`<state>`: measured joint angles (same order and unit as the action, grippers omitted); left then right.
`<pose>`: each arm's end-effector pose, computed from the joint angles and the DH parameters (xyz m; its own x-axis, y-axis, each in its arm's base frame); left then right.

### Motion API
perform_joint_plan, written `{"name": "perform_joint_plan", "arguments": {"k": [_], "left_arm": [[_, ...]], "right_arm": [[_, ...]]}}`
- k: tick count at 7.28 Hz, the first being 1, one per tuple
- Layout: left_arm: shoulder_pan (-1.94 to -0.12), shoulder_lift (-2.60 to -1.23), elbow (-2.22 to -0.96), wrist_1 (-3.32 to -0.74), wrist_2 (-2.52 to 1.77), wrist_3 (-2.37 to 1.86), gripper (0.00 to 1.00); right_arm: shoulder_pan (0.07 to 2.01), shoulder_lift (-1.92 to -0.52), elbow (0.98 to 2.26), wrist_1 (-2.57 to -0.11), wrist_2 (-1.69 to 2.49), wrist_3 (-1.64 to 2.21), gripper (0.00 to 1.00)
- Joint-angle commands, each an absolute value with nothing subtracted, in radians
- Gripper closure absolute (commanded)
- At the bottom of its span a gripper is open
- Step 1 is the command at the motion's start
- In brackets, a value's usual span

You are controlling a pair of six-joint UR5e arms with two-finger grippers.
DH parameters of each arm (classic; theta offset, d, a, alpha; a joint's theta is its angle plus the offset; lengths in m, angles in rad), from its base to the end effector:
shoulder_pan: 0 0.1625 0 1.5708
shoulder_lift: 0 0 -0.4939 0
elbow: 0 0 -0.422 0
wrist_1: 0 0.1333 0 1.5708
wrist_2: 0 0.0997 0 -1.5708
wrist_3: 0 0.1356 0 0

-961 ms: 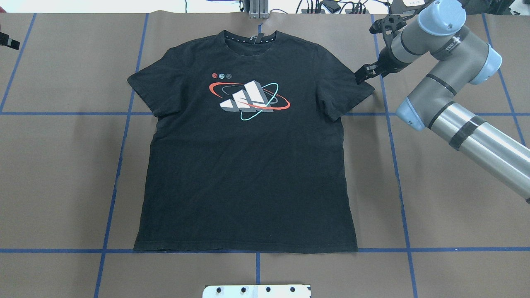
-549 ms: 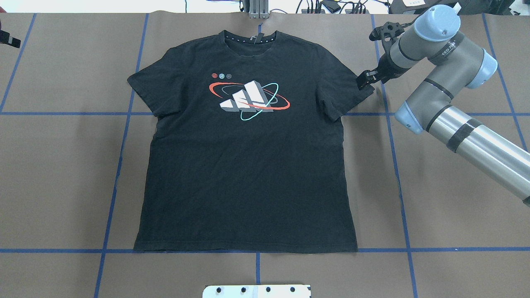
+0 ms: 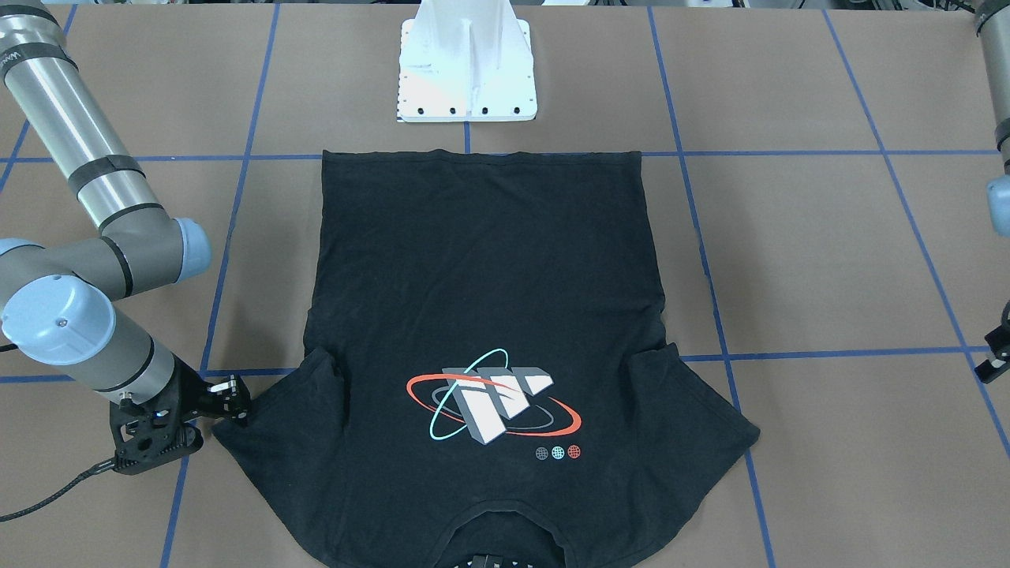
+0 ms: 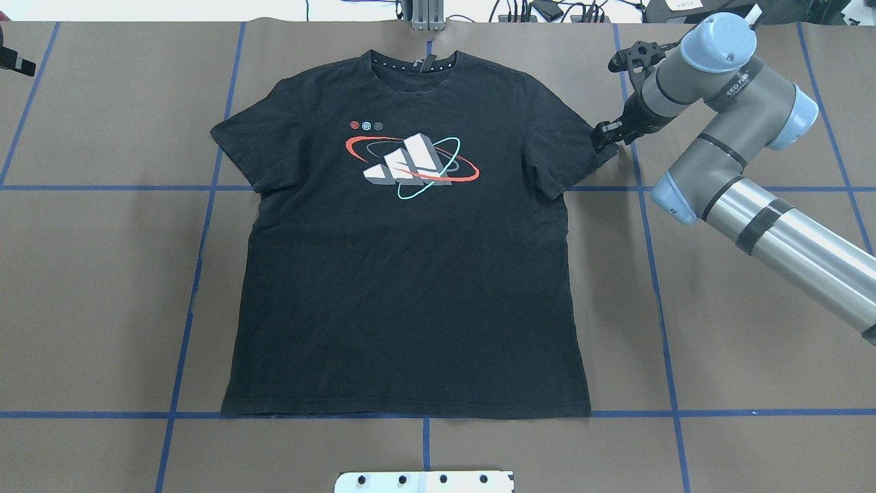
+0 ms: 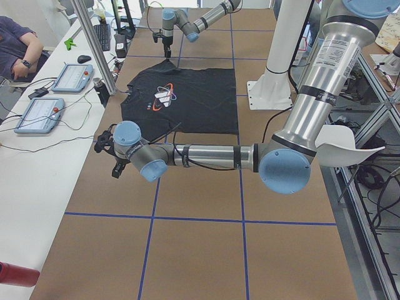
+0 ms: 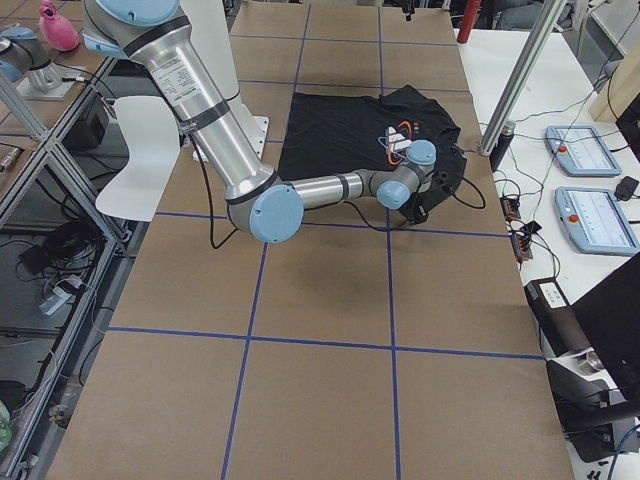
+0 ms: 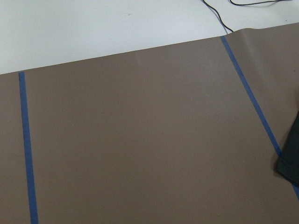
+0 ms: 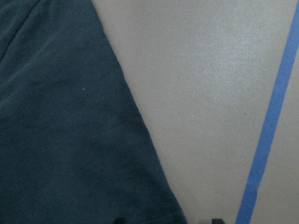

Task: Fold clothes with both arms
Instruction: 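Reach the right gripper to the black shirt's nearest sleeve and grasp it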

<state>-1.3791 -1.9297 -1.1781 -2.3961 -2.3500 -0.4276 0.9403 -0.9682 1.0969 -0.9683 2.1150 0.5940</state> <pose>0.1025 -0.7277 0.6361 0.6044 0.2838 -0.7444 0.1283 0.8875 0.4426 -0.4502 -0.7239 0.5350 0.6494 -0.3129 0.6931 0.0910 0.9369 0.3377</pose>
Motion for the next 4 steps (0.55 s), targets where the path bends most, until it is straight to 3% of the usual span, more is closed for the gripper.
{"name": "perform_joint_plan", "arguments": {"k": [1, 2, 4], "left_arm": [[-1.379, -1.931, -1.178, -2.396, -2.350, -0.428, 0.01], [-1.379, -1.931, -1.180, -2.396, -2.350, -0.426, 0.01], [-1.381, -1.931, -1.186, -2.396, -2.350, -0.428, 0.01]], "right_arm": [[0.936, -0.965, 1.077, -0.968, 2.114, 0.594, 0.34], [0.934, -0.960, 1.072, -0.968, 2.114, 0.594, 0.35], [0.934, -0.954, 1.069, -0.969, 2.115, 0.595, 0.52]]}}
